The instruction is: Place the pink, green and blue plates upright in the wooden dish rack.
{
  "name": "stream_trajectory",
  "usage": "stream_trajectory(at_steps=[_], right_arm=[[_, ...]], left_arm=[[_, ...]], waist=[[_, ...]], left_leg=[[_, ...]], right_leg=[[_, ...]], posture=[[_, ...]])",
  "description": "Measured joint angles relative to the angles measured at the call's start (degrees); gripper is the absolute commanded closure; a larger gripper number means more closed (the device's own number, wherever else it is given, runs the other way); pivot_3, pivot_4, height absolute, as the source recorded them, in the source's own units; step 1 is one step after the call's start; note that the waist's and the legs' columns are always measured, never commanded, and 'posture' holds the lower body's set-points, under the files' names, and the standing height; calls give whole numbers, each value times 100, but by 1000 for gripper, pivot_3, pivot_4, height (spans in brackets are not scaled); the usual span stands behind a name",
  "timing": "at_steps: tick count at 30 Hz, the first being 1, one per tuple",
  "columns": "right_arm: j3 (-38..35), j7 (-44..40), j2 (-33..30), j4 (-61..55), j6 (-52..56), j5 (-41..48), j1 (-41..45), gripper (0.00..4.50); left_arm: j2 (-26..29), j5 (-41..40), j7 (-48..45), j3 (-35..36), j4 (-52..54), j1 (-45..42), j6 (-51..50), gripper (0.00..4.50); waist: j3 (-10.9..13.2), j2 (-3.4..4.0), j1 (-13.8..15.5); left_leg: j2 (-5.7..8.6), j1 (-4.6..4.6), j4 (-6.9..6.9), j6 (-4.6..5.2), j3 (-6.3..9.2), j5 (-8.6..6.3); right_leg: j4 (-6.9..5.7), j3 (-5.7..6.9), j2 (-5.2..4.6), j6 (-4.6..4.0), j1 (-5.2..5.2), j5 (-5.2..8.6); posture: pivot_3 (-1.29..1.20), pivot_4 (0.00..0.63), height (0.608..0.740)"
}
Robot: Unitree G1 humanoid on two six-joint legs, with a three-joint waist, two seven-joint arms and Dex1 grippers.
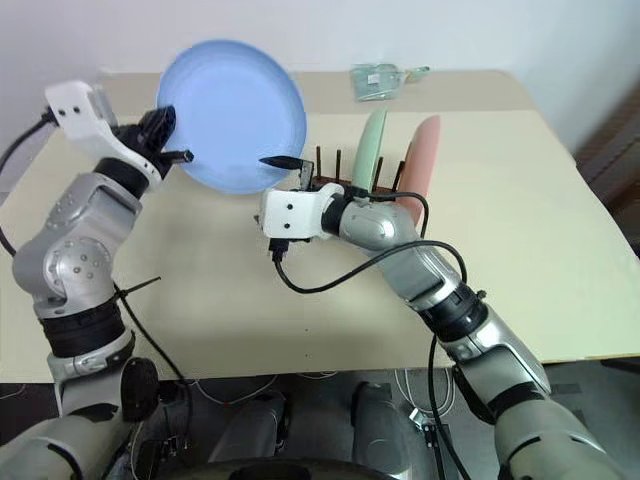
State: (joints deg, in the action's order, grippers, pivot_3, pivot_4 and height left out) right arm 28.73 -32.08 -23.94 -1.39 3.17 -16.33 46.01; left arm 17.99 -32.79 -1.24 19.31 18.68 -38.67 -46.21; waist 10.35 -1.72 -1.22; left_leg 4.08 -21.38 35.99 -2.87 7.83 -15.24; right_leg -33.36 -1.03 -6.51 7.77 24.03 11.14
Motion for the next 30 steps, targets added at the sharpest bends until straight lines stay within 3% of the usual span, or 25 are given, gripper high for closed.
stream_trajectory(at_steps=[3,9,10,13,17,19,22,25,30], right_arm=[[60,159,136,566,-396,-424,260,826],[63,376,267,1097,-799,-862,437,3826],[57,397,272,1117,-868,-900,437,4450],[8,450,333,1102,-999,-950,437,4500],[-134,571,526,1057,-990,-926,373,4500],[-271,646,658,947,-978,-809,306,4500],[-712,638,939,590,-741,-311,92,4500],[-1487,654,1553,-19,120,797,-153,4500],[-2861,1138,2560,-1354,2192,3123,-95,4500]], left_arm=[[7,-145,23,-25,77,-175,-138,4500],[71,-228,74,1,174,-210,-413,4500],[89,-228,86,49,175,-210,-430,4158],[-91,-487,73,300,199,-211,-295,2945],[-296,-633,352,642,161,-561,315,949],[-256,-504,602,941,2,-890,759,949],[231,34,749,1196,-372,-883,1577,949],[752,702,504,1080,-690,-263,2099,949],[747,1333,-232,122,-979,1152,2431,949]], waist=[[0,0,9],[0,0,30],[0,0,26],[0,-1,26],[3,-5,40],[2,-4,26],[2,-2,10],[2,1,20],[-2,-1,83]], left_leg=[[1,-2,0,-10,0,6],[3,-5,3,-10,1,6],[2,-4,3,-10,1,6],[1,-4,3,-12,2,7],[1,-5,4,-22,4,13],[1,-1,1,-23,1,13],[0,2,-4,-24,-1,14],[1,0,-3,-22,0,13],[3,-4,6,2,16,0]], right_leg=[[1,-2,1,-1,1,-1],[1,-5,1,-2,1,-1],[1,-5,1,-2,1,-2],[1,-4,2,-3,0,-2],[2,-4,3,-5,0,-4],[2,-6,4,-6,1,-4],[0,-8,6,-6,2,-4],[-2,-11,6,-10,3,-7],[-2,-5,6,-15,-3,-11]], posture=[[0,150,740],[0,150,740],[0,150,740],[0,150,740],[0,150,740],[0,150,740],[0,150,740],[0,150,740],[0,150,740]])
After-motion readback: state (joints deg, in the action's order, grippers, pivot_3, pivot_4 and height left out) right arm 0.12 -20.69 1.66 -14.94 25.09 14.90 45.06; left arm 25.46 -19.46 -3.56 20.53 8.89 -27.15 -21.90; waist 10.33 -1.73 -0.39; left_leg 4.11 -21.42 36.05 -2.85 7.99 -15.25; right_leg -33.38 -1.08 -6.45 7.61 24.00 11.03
